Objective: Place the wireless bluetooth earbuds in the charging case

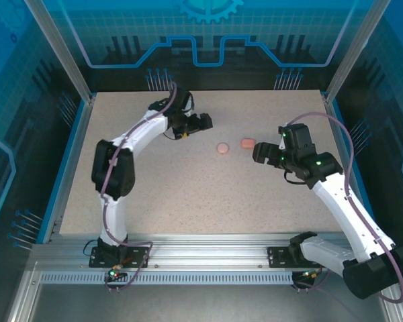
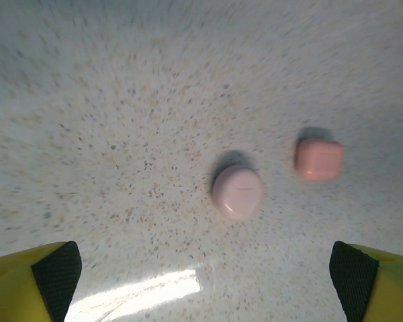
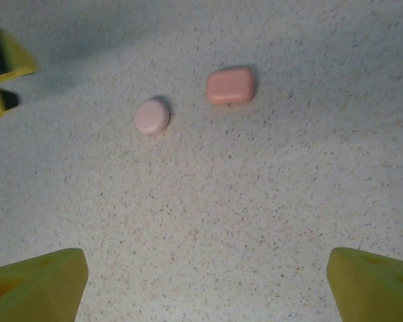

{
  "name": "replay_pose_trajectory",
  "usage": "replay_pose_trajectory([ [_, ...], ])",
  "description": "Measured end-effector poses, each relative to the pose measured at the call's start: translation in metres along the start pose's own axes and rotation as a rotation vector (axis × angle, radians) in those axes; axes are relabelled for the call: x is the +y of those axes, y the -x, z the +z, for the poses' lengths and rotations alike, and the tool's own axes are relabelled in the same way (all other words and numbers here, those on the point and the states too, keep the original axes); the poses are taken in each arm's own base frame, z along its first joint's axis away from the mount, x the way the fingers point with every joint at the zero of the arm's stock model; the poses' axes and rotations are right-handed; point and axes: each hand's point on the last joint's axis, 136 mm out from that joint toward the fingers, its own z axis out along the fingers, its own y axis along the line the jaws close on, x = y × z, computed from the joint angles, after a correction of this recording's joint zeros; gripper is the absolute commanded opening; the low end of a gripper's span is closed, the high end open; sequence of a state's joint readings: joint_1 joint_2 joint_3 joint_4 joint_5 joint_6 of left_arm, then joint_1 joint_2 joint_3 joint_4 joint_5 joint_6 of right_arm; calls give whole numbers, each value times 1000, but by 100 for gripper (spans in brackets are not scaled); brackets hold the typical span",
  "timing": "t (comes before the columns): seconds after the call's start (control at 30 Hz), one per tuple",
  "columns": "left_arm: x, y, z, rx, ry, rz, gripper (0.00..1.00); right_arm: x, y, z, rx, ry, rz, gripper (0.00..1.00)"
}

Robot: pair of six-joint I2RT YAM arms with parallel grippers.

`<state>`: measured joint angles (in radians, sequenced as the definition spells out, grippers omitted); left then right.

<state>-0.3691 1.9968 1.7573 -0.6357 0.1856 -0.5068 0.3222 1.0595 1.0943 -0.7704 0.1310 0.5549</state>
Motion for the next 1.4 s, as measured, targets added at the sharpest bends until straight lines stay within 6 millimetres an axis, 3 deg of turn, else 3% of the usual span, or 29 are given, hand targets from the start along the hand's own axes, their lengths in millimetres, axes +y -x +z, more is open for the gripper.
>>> replay_pose_trajectory([
  [0.13, -21, 13, -66, -151, -25, 114, 99, -5, 17, -10, -49, -23, 0, 100],
  [0.23, -23, 12, -111, -283, -23, 193, 99, -6, 29, -14, -82, -47, -9, 100],
  [0.33, -12, 3, -145, -435, -13, 276, 99, -10, 34, -11, -95, -76, -24, 100],
  [0.47, 17, -20, -166, -630, 18, 394, 99, -16, 43, -6, -137, -116, -46, 100],
  [0.63, 51, -41, -170, -765, 106, 509, 99, -31, 45, 12, -194, -185, -74, 100],
  [0.77, 74, -41, -184, -855, 168, 528, 99, -50, 42, 31, -226, -272, -105, 100],
  [0.97, 124, -38, -202, -939, 283, 464, 99, -76, 32, 67, -204, -397, -194, 100],
  [1.17, 170, -50, -185, -888, 370, 416, 99, -116, 13, 79, -197, -504, -202, 100],
  [1.4, 193, -62, -146, -840, 374, 400, 99, -142, 7, 81, -273, -563, -159, 100],
])
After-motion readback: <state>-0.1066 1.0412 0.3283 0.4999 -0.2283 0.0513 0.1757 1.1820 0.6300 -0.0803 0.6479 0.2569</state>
